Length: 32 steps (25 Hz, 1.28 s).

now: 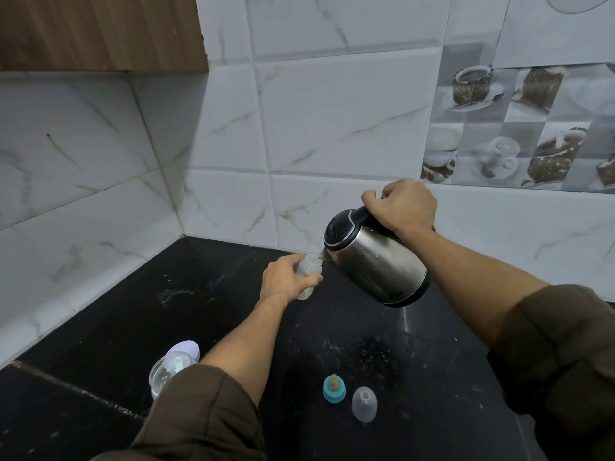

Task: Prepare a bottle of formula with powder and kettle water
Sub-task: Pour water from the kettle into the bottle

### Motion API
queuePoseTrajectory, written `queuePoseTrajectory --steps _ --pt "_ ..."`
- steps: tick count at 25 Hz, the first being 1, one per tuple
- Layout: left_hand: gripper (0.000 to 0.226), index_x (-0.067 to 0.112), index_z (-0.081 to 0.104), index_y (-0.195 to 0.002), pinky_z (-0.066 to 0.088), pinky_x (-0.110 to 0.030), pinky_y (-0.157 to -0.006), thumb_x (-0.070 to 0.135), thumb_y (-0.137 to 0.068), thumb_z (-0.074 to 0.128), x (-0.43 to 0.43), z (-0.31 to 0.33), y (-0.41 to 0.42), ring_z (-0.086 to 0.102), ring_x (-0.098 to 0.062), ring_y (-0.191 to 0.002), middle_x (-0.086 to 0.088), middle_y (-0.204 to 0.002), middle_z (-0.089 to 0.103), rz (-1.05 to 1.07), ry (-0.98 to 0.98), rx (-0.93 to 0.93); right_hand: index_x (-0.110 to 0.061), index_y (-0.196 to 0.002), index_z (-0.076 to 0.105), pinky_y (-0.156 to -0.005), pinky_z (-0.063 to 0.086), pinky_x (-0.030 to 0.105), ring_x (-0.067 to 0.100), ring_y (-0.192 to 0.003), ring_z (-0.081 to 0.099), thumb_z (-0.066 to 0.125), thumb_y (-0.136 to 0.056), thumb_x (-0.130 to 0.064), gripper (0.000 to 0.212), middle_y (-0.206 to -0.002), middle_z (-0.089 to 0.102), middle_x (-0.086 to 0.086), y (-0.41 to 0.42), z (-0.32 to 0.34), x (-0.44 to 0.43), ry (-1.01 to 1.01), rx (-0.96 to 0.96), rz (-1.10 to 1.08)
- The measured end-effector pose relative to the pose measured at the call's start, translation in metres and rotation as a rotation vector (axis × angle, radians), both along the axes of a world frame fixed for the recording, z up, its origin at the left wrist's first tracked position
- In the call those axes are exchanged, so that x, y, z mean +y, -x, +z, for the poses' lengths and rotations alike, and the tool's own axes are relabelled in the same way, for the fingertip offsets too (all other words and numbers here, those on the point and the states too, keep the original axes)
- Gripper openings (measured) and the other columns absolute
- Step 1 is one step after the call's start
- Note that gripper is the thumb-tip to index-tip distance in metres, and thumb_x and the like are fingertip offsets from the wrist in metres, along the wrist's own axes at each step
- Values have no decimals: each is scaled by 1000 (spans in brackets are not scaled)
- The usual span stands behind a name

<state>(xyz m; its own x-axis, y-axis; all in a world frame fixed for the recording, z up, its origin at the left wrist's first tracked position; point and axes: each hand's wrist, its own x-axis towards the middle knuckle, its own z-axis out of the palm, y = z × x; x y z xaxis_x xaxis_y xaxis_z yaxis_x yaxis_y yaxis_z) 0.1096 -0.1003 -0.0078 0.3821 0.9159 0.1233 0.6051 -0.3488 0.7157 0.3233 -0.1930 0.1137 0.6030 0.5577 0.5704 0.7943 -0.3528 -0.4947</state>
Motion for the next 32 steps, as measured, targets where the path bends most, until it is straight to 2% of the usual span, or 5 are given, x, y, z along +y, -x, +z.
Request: queuePoseTrajectory --steps 6,11,20,32 --pt "47 38 75 -114 52 -32 -89 47 -69 85 -5 3 1 67 -16 -98 9 -98 75 -23 -16 11 -12 -49 45 -49 30 26 26 -50 40 55 -77 -44 43 -46 37 4 6 9 -1 4 -80 23" --pt "47 39 75 -113 54 -35 -91 49 -68 85 -8 2 3 67 -16 -98 9 -99 75 -38 -17 31 -4 -55 58 -50 31 26 30 -54 49 56 -77 -44 46 -49 52 11 10 11 0 9 -101 15" --pt "38 36 76 -101 55 -35 -87 50 -67 84 -8 6 3 67 -16 -95 9 -93 74 -42 -28 57 -9 -49 51 -49 30 26 27 -48 44 54 -76 -45 45 -43 41 4 15 17 -3 32 -140 31" --pt "43 34 75 -106 57 -41 -90 51 -68 83 -6 6 1 67 -17 -95 7 -96 75 -71 -44 98 -6 -53 57 -52 32 28 28 -51 45 55 -78 -43 45 -44 44 5 15 19 -1 64 -194 11"
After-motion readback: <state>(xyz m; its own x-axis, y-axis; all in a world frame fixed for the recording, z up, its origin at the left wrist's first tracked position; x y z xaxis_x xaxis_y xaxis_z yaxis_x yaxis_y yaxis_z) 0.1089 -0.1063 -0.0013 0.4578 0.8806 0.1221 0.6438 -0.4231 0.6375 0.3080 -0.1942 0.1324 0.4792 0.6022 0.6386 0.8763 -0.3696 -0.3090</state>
